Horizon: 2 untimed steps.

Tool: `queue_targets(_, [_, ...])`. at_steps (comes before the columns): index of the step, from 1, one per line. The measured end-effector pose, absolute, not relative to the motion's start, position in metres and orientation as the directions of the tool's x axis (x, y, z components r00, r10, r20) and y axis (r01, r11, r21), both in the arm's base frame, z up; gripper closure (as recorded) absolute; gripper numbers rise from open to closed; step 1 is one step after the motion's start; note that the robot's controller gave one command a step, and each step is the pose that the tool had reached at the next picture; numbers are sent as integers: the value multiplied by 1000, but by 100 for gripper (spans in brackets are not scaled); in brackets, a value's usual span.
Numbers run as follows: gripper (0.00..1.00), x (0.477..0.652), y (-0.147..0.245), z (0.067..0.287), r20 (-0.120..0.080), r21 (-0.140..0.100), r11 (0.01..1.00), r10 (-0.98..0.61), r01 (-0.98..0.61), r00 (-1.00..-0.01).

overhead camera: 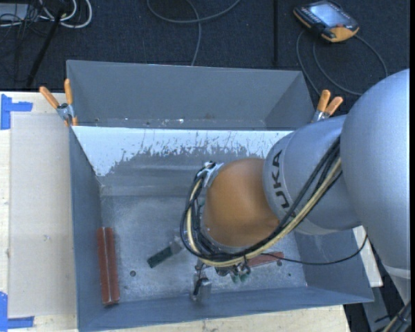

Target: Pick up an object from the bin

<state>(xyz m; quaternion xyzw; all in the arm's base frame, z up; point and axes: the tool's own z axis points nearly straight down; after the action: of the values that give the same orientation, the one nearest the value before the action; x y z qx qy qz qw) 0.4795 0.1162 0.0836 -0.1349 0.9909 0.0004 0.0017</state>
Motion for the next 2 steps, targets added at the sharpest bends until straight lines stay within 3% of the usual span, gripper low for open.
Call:
queue_targets(1, [0,480,116,84,-4,0,964,-267,-267,-964])
queue_targets(2, [0,492,152,97,3,-1,935,-354,-354,-935])
